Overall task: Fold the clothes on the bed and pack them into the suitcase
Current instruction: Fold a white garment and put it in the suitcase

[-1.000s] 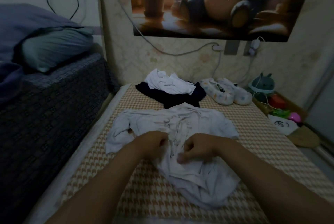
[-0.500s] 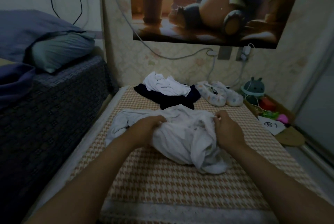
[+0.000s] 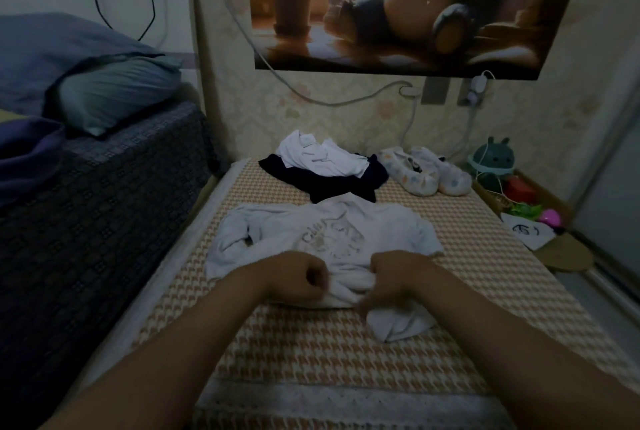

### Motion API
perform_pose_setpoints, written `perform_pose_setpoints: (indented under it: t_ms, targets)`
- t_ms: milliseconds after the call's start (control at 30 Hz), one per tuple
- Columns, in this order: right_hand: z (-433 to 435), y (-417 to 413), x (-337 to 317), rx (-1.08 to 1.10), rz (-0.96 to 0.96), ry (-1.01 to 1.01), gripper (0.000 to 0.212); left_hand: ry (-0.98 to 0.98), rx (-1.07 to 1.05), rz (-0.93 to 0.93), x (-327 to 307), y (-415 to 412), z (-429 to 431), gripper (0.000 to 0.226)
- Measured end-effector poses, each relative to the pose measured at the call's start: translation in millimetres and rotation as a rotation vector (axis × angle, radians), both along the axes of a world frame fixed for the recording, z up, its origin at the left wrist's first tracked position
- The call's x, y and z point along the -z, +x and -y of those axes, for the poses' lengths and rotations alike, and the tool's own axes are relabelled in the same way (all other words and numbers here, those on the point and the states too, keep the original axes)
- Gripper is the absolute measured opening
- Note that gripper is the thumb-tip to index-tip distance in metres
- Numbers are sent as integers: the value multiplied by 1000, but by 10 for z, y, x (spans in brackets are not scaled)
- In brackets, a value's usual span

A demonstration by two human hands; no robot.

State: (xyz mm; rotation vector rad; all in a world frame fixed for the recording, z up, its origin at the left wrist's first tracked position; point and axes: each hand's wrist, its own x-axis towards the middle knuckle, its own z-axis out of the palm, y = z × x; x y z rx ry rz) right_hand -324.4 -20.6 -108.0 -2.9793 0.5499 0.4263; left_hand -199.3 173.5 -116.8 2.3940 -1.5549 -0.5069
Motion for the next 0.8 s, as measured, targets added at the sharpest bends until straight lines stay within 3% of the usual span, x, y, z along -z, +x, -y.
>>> perform_pose_setpoints:
  t_ms: [67,133,200,233,300,400,467,533,600,633,733,800]
  targets:
    - [97,22,95,-48,44,48,46,131,48,186,179,-34,76,51]
    - [226,26,76,-12,234,202,25,62,29,283,273,14,136,42]
    - [356,4,-15,83,445,301,19,-22,43,267,275,79,166,27]
    - [419,-21,-57,144,538,277,19,-56,31,226,214,95,162,24]
    - [543,-90,-108,215,672,37,18,-168,-47,50,11,131,100,23]
    - [721,-140,-68,180,826,-285,15,-454,-238,-118,-301,228,-83,21]
    - [808,-143,19,166,759,-397,16,-453,-409,66,-310,457,-234,21]
    - [827,-122,142,137,515,-434,47,-199,-505,226,-202,660,-375,17]
    - [767,-85,241,4,459,-319,69,46,-486,261,-67,713,-397,16]
    - [709,-53,263,-81,519,-233,67,58,-449,288,-48,664,-358,19]
    - [504,79,209,-208,534,-65,43,-169,-239,228,-65,362,-128,32]
    - [438,137,201,-202,414,31,27,-70,-129,177,39,175,0,41]
